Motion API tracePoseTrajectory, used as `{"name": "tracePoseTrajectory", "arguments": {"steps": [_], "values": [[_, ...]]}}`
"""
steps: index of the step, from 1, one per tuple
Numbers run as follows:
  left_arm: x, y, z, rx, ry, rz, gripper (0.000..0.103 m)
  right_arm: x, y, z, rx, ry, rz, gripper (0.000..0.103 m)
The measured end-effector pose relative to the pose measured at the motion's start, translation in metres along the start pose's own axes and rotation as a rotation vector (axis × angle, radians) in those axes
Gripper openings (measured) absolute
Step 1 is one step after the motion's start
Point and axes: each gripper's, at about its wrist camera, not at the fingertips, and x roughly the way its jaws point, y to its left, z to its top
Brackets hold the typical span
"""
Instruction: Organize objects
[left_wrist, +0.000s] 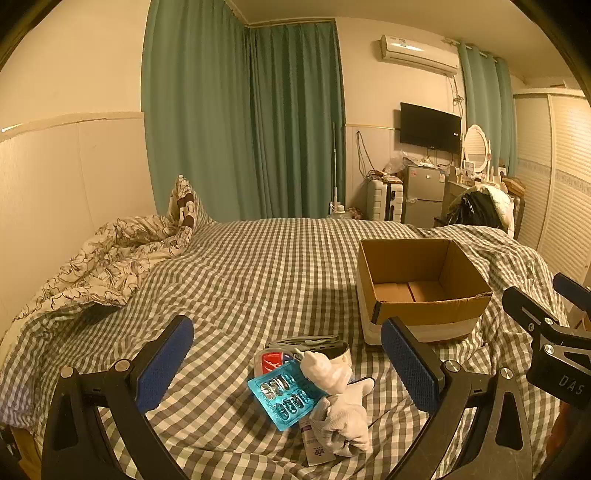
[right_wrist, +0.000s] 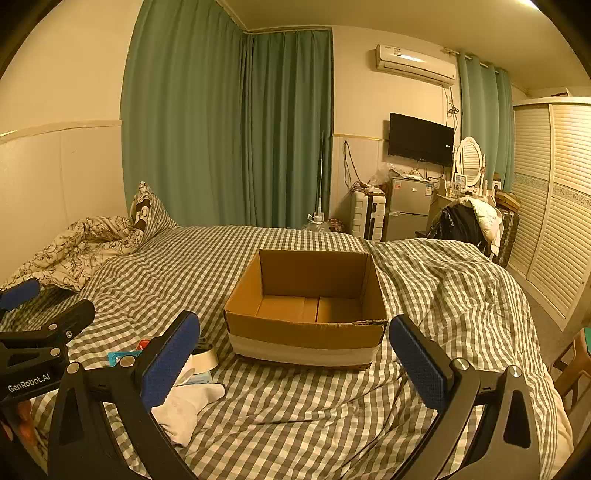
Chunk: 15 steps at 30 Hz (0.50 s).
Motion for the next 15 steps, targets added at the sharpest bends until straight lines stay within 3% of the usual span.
{"name": "tracePoseTrajectory", "arguments": {"steps": [15], "values": [[-0.0017,0.0001,0.0052,0.007,-0.001,-0.009,0.103,-0.0004,0.0054,-0.0011,-0.002,-0.002,0.002,0.103]]}}
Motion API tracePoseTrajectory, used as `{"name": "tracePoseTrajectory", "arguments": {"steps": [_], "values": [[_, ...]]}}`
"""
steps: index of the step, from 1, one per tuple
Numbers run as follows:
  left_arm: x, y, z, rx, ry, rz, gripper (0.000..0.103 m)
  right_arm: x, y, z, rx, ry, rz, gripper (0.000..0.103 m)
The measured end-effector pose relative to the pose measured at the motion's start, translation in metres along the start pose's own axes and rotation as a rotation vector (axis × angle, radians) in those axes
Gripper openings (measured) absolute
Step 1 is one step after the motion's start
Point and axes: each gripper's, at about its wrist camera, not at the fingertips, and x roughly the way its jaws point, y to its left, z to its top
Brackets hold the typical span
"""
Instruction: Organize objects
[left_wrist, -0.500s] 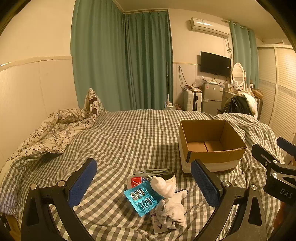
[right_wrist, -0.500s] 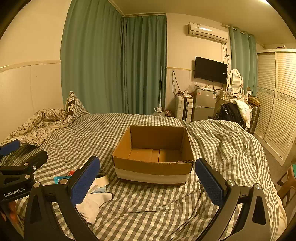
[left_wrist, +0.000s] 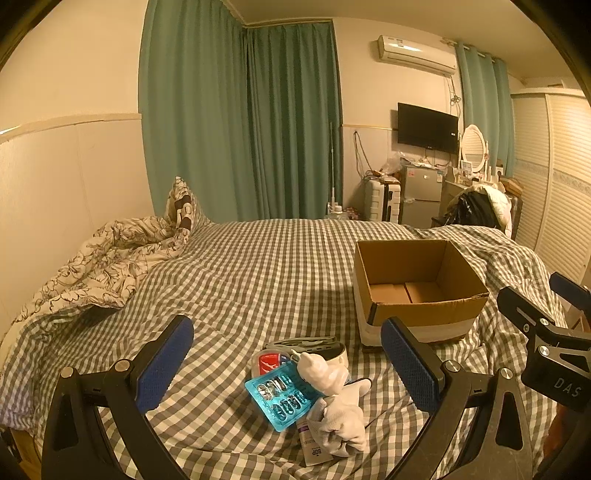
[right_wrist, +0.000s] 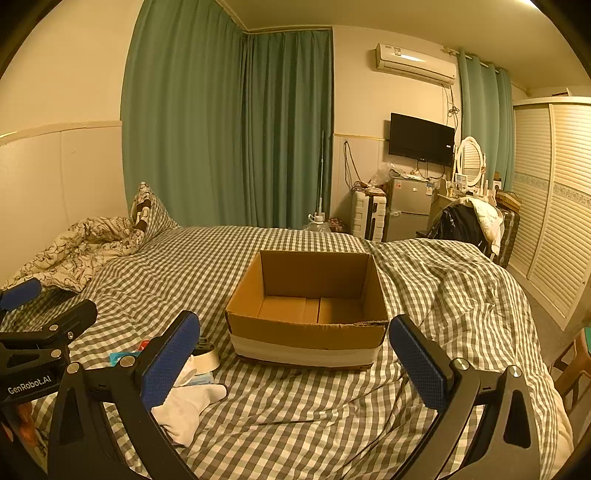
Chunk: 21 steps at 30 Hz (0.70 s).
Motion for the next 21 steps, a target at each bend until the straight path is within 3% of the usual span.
{"name": "tracePoseTrajectory", "arguments": {"steps": [21], "values": [[0.002,0.001,-0.002,0.016,0.027,-0.019,0.103,-0.008,0.007,0.005,-0.029,0.005,0.033,0.103]]}}
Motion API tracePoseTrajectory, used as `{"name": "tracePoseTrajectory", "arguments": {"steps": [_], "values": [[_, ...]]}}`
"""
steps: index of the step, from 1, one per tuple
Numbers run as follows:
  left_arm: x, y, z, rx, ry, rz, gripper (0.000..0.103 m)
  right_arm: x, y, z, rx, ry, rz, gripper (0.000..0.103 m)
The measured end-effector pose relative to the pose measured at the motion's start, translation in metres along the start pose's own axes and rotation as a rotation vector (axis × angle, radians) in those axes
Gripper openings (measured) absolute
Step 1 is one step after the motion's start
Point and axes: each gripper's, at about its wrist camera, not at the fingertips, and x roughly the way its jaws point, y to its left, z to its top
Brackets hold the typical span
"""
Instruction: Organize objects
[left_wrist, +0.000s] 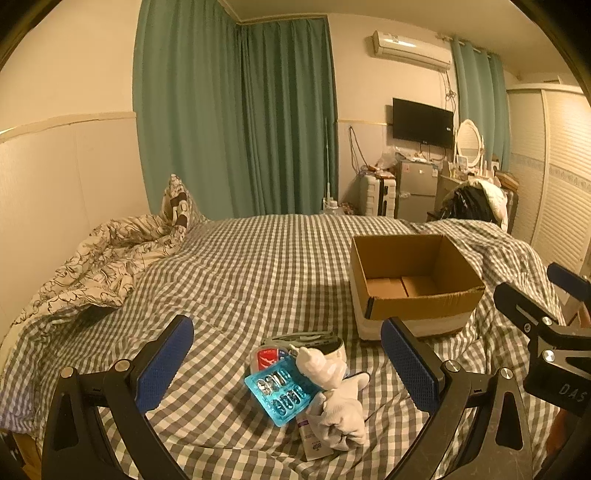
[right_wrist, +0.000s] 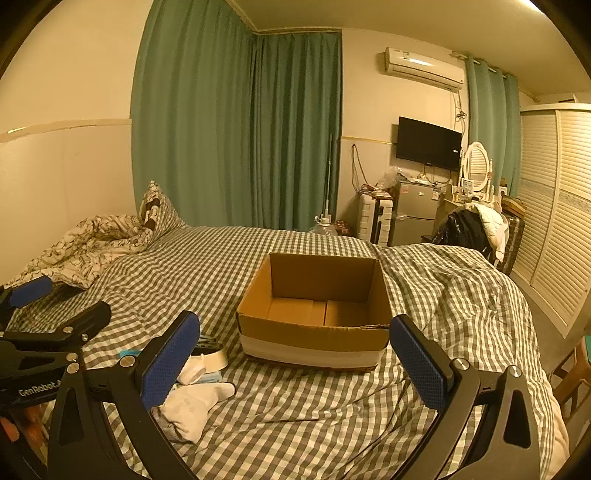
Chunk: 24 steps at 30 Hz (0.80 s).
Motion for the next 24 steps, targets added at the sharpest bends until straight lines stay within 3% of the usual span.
{"name": "tracePoseTrajectory", "arguments": {"steps": [5,18,21,24], "values": [[0.020,0.008,-0.014,0.002,0.066,0.001,0.103,0.012,0.007,-0.007,-0.017,0.035,0.018,0.103],[0.110,0.025,-0.081,0.002,0.344,0.011,0.102,0.086,0.019,-0.059,-0.054,0.244,0.061,0.103],[0.126,0.029,-0.089,-0.026,0.381,-0.002,0.099,0.098,0.020,-0.068,-0.056,0.275,0.068,0.103],[0.138,0.034,-0.091,-0.063,0.407,-0.040,0.086,0.110,0.020,-0.074,-0.052,0.301,0.078,0.103]]}}
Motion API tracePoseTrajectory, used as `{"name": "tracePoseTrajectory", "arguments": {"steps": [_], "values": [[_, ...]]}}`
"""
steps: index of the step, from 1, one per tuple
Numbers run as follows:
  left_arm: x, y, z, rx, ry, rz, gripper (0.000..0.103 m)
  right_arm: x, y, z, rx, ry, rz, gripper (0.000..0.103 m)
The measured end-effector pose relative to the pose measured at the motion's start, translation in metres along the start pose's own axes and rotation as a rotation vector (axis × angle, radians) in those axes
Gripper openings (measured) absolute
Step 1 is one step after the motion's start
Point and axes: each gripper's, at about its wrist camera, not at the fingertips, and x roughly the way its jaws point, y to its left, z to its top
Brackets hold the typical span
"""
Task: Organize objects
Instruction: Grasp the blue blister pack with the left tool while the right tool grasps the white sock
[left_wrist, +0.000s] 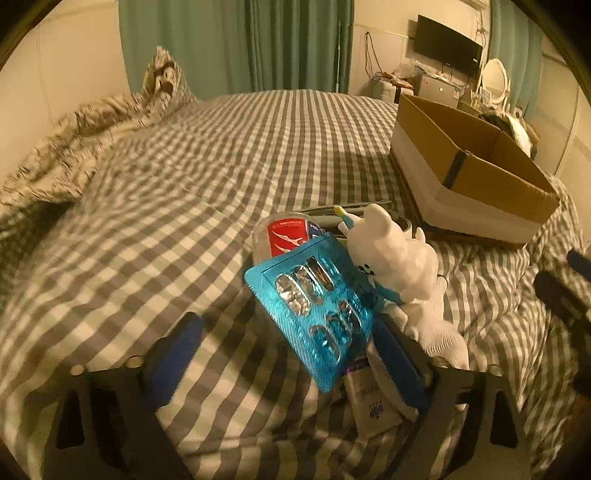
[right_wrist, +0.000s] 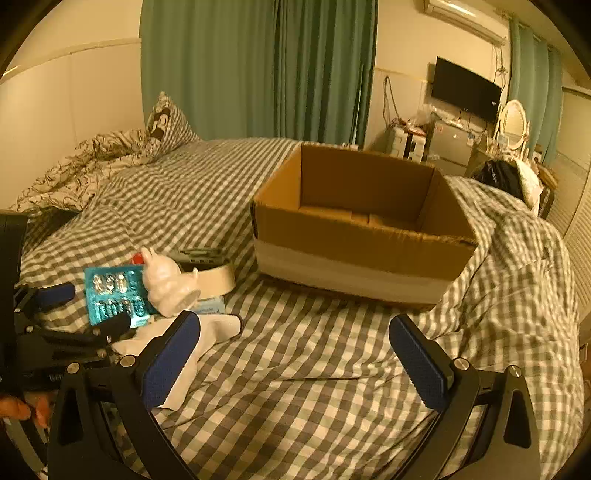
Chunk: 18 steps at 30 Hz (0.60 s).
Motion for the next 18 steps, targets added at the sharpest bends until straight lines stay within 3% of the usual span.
{"name": "tracePoseTrajectory", "arguments": {"steps": [2,4,7,8,12,18], "values": [[0.005,0.000,0.001,-0.004,0.019,-0.047,0.063,0.009,0.002,-0.002,-0.001,0.017,0.007,0.103],[0.005,0.000,0.000,-0.012,0.022,-0.098,0.055,0.015,0.004,-0.004,-0.005,0.032,0.014,0.103],[-0.004,0.001,0.001,0.004,-0.011,-0.119,0.026,0.019,0.012,-0.006,-0.017,0.052,0.024,0.103],[-0.007,0.002,0.002,0.003,-0.012,-0.136,0.022,0.020,0.015,-0.007,-0.023,0.056,0.027,0.103],[-0.022,0.004,0.004,0.020,-0.040,-0.146,0.016,0.017,0.033,-0.009,-0.059,0.069,0.060,0.103],[-0.045,0.013,0.009,0.024,-0.089,-0.170,0.009,0.022,0.066,-0.015,-0.071,0.132,0.181,0.103]]}}
